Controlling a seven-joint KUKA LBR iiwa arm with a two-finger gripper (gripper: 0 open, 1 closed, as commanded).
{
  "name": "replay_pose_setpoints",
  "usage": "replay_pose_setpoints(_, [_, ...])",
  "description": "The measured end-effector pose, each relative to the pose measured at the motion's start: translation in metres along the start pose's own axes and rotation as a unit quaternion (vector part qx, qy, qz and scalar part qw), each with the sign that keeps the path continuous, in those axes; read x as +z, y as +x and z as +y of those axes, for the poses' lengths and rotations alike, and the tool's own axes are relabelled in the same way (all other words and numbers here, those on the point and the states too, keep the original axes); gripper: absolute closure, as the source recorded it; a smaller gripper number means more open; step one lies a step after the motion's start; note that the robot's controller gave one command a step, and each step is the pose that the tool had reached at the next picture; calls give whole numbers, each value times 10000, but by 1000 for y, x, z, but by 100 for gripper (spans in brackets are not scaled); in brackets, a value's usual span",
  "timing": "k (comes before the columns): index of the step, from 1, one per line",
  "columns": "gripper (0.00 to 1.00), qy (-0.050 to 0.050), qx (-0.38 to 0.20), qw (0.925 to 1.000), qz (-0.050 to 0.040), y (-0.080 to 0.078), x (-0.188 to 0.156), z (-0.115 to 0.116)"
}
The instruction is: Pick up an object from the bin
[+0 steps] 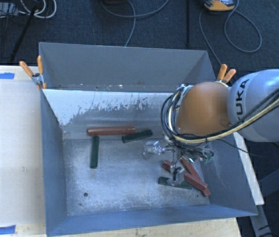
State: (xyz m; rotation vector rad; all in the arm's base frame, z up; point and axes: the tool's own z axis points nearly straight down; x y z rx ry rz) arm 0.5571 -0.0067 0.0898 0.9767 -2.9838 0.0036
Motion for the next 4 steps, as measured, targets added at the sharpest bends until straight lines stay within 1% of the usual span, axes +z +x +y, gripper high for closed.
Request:
replay_pose_setpoints(1, [0, 14, -379, 9993, -35, 123, 14, -25])
replay_pose_setpoints(2, [100, 2, -387, 9992, -42, 119, 14, -23])
replay_pose_setpoints(3, [100, 24, -314, 9995, -52, 82, -91, -43])
replay_pose_setpoints(4, [100, 1, -358, 9994, -19, 118, -122, -44])
